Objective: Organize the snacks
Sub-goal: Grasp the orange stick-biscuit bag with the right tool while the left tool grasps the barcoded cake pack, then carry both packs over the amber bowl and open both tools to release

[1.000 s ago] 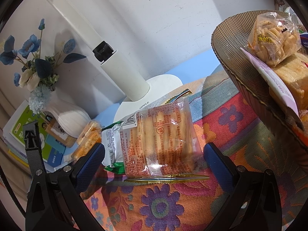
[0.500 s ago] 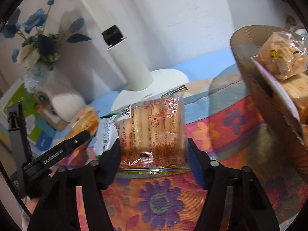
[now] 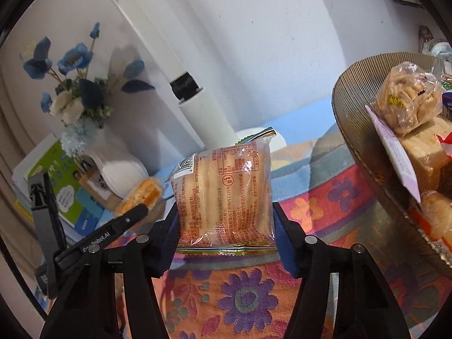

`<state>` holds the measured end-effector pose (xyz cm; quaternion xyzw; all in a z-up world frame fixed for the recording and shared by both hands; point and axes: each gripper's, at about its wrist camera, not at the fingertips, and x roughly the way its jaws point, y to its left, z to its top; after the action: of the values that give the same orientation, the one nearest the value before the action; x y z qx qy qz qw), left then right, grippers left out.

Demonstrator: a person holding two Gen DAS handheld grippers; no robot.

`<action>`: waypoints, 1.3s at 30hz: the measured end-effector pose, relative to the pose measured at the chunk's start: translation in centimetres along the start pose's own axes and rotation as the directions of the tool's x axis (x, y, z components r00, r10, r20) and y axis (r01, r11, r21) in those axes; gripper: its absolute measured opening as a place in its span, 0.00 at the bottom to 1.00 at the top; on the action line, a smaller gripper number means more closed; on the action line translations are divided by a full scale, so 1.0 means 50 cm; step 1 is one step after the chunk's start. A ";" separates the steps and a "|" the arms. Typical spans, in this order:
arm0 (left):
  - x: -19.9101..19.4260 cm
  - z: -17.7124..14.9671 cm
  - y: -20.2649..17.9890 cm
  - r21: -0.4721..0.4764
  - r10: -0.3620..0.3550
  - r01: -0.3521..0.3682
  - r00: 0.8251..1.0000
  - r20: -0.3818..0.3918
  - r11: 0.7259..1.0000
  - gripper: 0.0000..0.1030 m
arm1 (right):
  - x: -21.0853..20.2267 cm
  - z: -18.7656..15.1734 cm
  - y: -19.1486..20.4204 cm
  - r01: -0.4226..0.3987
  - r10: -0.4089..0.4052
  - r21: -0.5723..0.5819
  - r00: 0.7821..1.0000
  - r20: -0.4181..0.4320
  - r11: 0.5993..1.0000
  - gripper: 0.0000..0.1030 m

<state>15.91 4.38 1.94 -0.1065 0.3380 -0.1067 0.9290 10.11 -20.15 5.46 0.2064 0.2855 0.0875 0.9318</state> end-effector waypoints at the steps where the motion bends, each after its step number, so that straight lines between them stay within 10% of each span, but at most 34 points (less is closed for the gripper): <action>1: -0.001 0.001 0.000 -0.002 -0.001 0.001 1.000 0.002 1.000 0.46 | -0.001 0.000 -0.002 0.001 -0.001 0.003 1.000 -0.002 1.000 0.58; 24: -0.084 0.010 -0.084 0.064 0.065 -0.075 0.988 0.141 0.995 0.46 | -0.088 0.057 0.030 -0.113 0.112 0.037 0.993 0.035 0.993 0.58; 39: -0.120 0.053 -0.453 0.085 -0.101 0.091 0.986 0.131 0.992 0.46 | -0.211 0.335 -0.157 0.059 -0.060 -0.008 0.997 -0.047 0.998 0.58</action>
<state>10.27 -15.26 13.68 -0.0930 0.2644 -0.1572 0.9470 11.28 -35.77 19.86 0.1928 0.3130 0.0655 0.9276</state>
